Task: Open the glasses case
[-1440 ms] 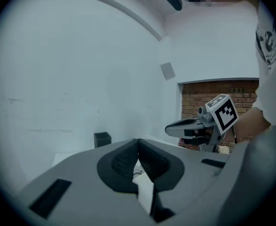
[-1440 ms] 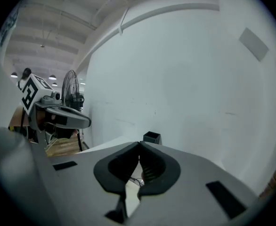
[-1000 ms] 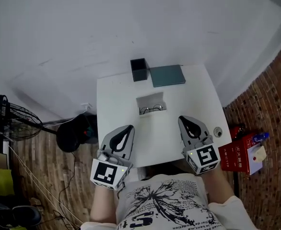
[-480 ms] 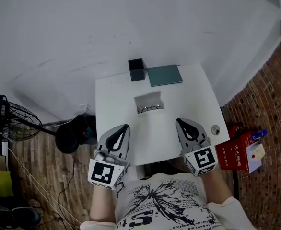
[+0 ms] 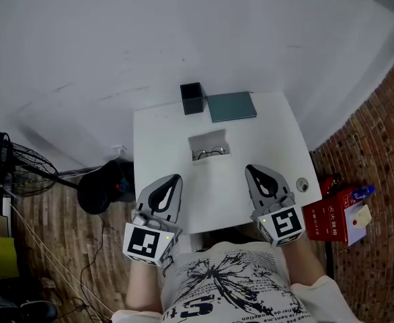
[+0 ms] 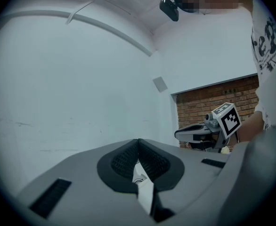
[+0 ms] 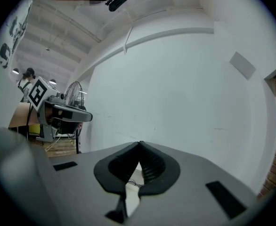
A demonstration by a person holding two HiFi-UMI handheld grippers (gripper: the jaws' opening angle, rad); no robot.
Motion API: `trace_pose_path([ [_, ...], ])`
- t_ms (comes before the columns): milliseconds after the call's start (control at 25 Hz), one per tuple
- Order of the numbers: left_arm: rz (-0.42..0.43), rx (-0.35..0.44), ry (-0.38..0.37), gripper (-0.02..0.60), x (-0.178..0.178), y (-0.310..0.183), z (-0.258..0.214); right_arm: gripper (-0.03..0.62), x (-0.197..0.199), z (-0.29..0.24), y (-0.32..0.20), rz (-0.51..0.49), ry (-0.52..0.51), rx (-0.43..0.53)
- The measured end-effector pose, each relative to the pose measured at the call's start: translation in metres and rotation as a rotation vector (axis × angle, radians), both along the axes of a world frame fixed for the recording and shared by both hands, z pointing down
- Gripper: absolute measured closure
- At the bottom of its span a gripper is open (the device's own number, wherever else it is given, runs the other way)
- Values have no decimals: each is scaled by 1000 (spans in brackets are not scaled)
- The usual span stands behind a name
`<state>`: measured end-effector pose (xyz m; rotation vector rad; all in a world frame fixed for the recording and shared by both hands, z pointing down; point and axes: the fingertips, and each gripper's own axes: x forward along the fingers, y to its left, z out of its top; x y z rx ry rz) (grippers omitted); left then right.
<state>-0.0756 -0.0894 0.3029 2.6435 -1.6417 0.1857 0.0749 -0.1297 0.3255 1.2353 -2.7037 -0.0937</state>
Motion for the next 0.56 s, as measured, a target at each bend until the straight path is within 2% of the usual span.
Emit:
trace_pose_path([
  [560, 2, -17, -6, 568, 8, -12, 5, 582, -2, 2, -8, -34, 0, 12],
])
